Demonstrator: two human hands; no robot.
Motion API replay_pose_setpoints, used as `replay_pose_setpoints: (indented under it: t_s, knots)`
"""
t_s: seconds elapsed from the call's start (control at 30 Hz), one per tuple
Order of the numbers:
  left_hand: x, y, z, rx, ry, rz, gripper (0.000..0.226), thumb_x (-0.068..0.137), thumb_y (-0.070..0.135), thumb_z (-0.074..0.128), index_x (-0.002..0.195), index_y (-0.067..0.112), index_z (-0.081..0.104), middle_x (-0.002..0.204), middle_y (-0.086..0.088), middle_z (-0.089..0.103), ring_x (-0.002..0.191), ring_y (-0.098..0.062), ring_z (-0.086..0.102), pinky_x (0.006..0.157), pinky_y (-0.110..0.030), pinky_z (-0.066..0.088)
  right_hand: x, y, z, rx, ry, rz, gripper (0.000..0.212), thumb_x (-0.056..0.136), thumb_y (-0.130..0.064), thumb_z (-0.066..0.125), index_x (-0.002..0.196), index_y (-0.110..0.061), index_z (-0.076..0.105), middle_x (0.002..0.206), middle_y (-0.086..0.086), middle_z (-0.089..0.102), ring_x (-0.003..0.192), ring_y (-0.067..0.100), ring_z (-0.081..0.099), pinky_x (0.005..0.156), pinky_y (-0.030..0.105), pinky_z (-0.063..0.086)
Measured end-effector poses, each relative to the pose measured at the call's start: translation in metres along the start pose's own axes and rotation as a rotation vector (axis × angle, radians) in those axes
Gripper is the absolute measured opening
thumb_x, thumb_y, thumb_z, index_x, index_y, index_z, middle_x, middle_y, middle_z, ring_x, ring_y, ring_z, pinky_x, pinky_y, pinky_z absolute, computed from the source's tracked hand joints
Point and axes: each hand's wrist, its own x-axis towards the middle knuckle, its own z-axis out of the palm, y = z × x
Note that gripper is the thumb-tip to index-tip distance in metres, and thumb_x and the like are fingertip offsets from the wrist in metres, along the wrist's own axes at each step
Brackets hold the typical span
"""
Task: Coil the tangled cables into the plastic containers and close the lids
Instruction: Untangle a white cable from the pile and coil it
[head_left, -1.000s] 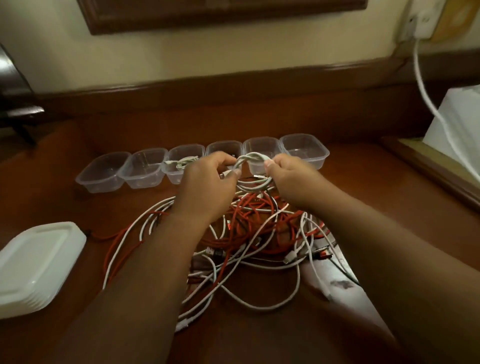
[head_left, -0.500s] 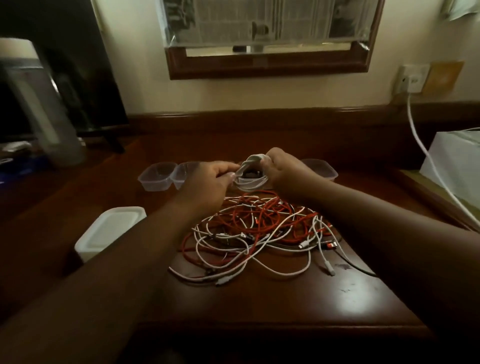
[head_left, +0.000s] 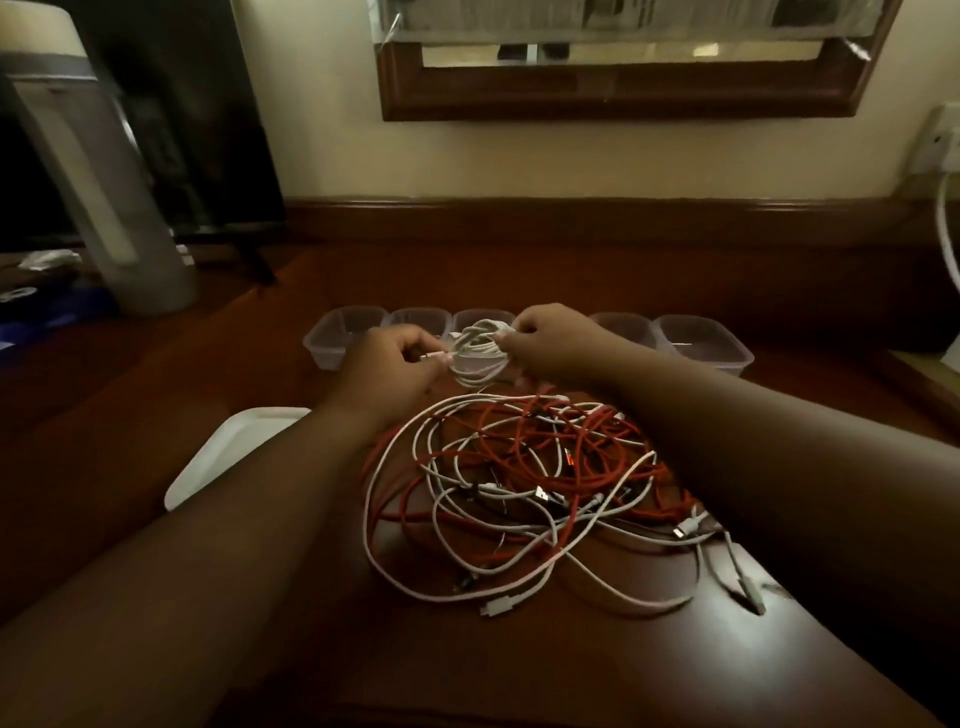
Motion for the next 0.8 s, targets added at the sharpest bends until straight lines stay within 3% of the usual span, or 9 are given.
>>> replay_pose_setpoints:
  t_s: [0.13,0.2,0.27,0.33,0.43,0.57,0.7,0.8]
  knots:
    - [0.053,-0.030,-0.001,0.048,0.112,-0.087,0.013,0.089,0.017,0.071,0.079,0.024,0.069,0.075,0.001,0.069,0.070,-0.017,0.067,0.073,-0.043,0.060,0.045,0.011,0.012,0.128,-0.020,0.092,0.039,0.102,-0.043,0.045,0.108,-0.009,0.062,0.097,0.012,0.068,0.082,0.021,0.067,0.071,0.034,0.056]
    - [0.076,-0.045,-0.002,0.054,0.150,-0.157,0.014,0.089,0.018,0.070,0.076,0.025,0.069,0.077,0.000,0.070,0.073,-0.020,0.070,0.074,-0.046,0.061,0.065,0.021,0.021,-0.012,-0.004,0.084,0.045,0.102,-0.044,0.045,0.112,-0.004,0.062,0.102,0.019,0.068,0.082,0.023,0.063,0.077,0.039,0.055]
    - [0.097,-0.058,0.003,0.073,0.156,-0.186,0.010,0.090,0.021,0.069,0.080,0.023,0.069,0.079,0.002,0.070,0.075,-0.017,0.069,0.070,-0.039,0.060,0.079,0.034,0.028,-0.241,-0.006,0.048,0.040,0.100,-0.043,0.049,0.114,-0.007,0.060,0.098,0.013,0.066,0.085,0.019,0.062,0.077,0.035,0.053]
    - [0.111,-0.063,0.013,0.187,0.131,-0.164,0.008,0.092,0.025,0.067,0.086,0.021,0.069,0.080,0.008,0.067,0.073,-0.007,0.064,0.057,-0.024,0.047,0.089,0.049,0.034,-0.425,-0.070,0.040,0.032,0.099,-0.041,0.051,0.113,-0.013,0.059,0.099,0.005,0.063,0.088,0.018,0.062,0.082,0.037,0.057]
    - [0.134,-0.065,0.038,0.269,0.112,-0.075,0.008,0.091,0.022,0.067,0.084,0.021,0.066,0.078,0.006,0.065,0.074,-0.012,0.063,0.054,-0.023,0.043,0.098,0.072,0.042,-0.573,-0.211,0.094,0.027,0.098,-0.040,0.051,0.107,-0.016,0.061,0.095,0.004,0.062,0.085,0.018,0.061,0.081,0.037,0.056]
    - [0.159,-0.072,0.062,0.298,0.124,-0.063,0.007,0.091,0.019,0.065,0.085,0.020,0.068,0.082,0.003,0.066,0.075,-0.013,0.062,0.055,-0.023,0.046,0.104,0.093,0.047,-0.490,-0.273,0.116,0.022,0.099,-0.039,0.052,0.096,-0.018,0.058,0.088,0.003,0.059,0.077,0.015,0.055,0.067,0.028,0.046]
    - [0.178,-0.087,0.051,0.263,0.243,-0.194,0.007,0.089,0.025,0.066,0.083,0.022,0.068,0.079,0.005,0.066,0.073,-0.014,0.063,0.062,-0.029,0.052,0.113,0.100,0.050,-0.462,-0.310,0.103,0.020,0.098,-0.039,0.051,0.095,-0.020,0.056,0.090,0.002,0.058,0.082,0.017,0.056,0.074,0.033,0.049]
    - [0.184,-0.108,0.032,0.365,0.276,-0.306,0.007,0.088,0.027,0.063,0.083,0.024,0.068,0.083,0.003,0.066,0.071,-0.013,0.059,0.060,-0.026,0.047,0.120,0.099,0.052,-0.500,-0.368,0.109,0.023,0.098,-0.041,0.047,0.098,-0.020,0.057,0.092,0.001,0.058,0.083,0.017,0.055,0.073,0.032,0.047]
